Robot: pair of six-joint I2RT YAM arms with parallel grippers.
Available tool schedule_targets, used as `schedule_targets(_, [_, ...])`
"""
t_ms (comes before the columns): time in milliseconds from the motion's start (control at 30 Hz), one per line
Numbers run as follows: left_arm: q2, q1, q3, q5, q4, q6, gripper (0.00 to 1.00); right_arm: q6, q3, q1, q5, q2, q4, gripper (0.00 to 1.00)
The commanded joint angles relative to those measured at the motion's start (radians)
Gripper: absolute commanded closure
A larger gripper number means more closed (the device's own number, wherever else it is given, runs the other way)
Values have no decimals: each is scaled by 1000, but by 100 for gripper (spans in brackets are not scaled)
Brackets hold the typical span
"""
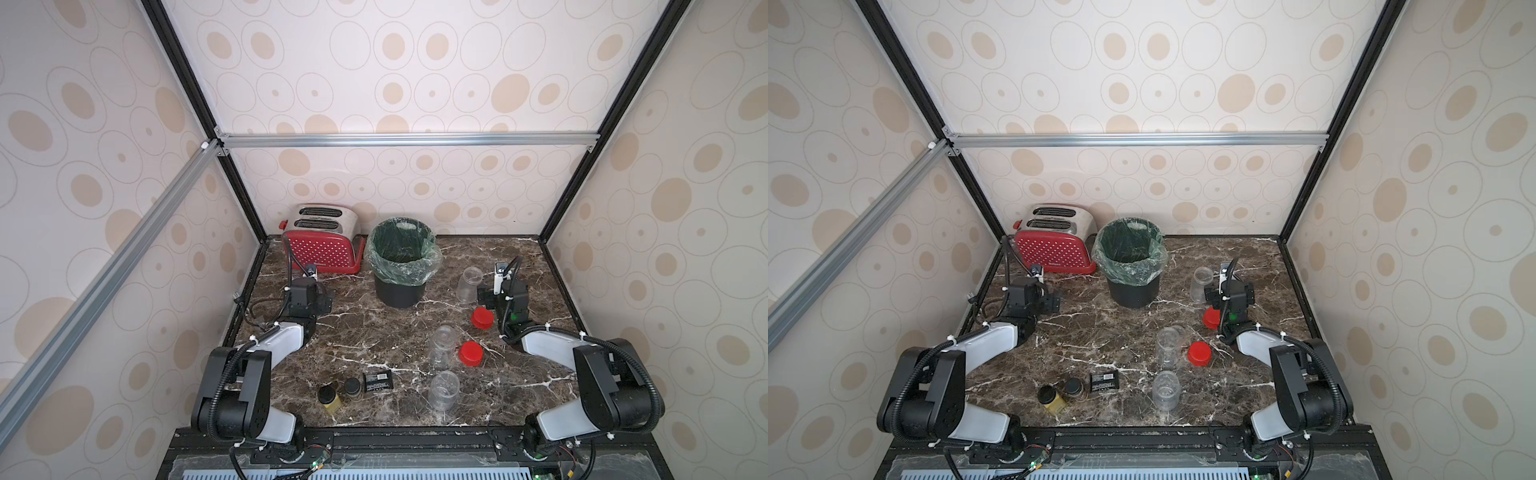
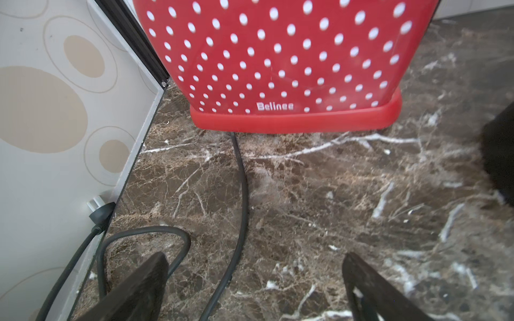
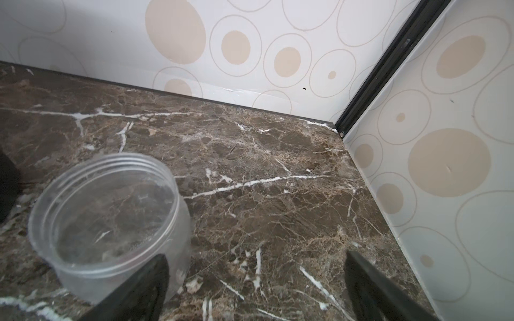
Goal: Empty expired oatmeal from jars
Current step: Reset both arms
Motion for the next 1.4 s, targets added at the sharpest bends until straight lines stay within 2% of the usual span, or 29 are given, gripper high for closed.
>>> schedule_targets(0, [30, 27, -80, 28, 204, 46, 1, 39, 4, -11, -52, -31, -41, 0])
schedule_targets(133, [50, 94, -197, 46, 432, -35, 1, 56, -24, -10, -77, -69, -51, 0])
schedule_targets(200, [81, 95, -216, 8, 507, -52, 1, 60, -33, -11, -60, -74, -37, 0])
schedule_targets(367, [91, 115, -181, 57, 449, -61, 1, 32, -68, -24, -50, -61, 77, 0])
schedule_targets(500, [79, 115, -191, 56, 455, -59, 1, 108, -74, -123, -160, 37, 280, 0])
schedule_targets(600, [82, 115, -192, 56, 457, -58, 1, 117, -44, -128, -176, 88, 278, 0])
schedule_targets(733, [81, 115, -191, 55, 459, -59, 1, 124, -53, -107, -215, -86, 34, 0])
schedule_targets(800, [82, 115, -191, 54, 459, -59, 1, 64, -82, -54, -167, -179, -55, 0])
schedule_targets(900, [82, 115, -191, 55, 459, -60, 1, 43, -180, -28, -125, -247, -28, 0])
schedule_targets(1000, [81, 114, -190, 56, 457, -59, 1, 41, -266, -30, -75, -182, 166, 0])
schedule_targets(1167, [82, 115, -190, 56, 457, -59, 1, 46, -319, -38, -39, 111, 560, 0])
schedule_targets(1200, [83, 115, -189, 56, 456, -59, 1, 43, -317, -40, -37, 124, 570, 0])
schedule_targets(1300, [83, 115, -188, 55, 457, -60, 1, 71, -237, -79, -152, 66, 314, 0])
schedule_targets(1367, [84, 116, -188, 56, 454, -60, 1, 97, -237, -123, -232, 91, 352, 0])
